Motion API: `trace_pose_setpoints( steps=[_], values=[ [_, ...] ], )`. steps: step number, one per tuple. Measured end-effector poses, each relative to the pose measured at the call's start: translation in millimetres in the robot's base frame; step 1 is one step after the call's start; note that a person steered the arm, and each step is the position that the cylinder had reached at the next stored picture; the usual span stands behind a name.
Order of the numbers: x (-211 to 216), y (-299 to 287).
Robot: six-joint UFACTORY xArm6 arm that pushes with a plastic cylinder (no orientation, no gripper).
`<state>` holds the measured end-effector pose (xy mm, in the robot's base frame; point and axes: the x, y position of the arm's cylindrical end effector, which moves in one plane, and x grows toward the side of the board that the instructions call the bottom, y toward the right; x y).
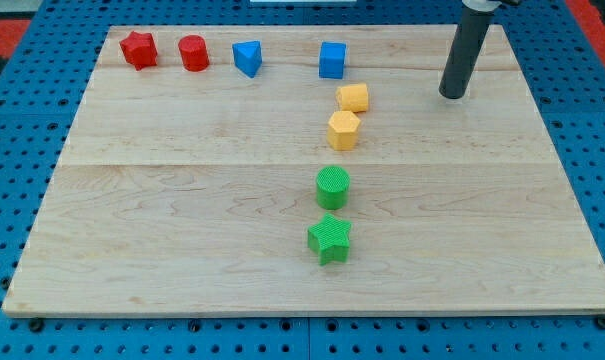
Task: Push the red blocks into the blue triangle
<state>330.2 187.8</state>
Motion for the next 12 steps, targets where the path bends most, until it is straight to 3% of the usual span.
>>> trace_pose_setpoints(
  steps=[2, 5, 8, 9, 12],
  values=[
    [-10, 0],
    [-67, -31],
    [-138, -162],
    [-138, -215],
    [-139, -467]
  ],
)
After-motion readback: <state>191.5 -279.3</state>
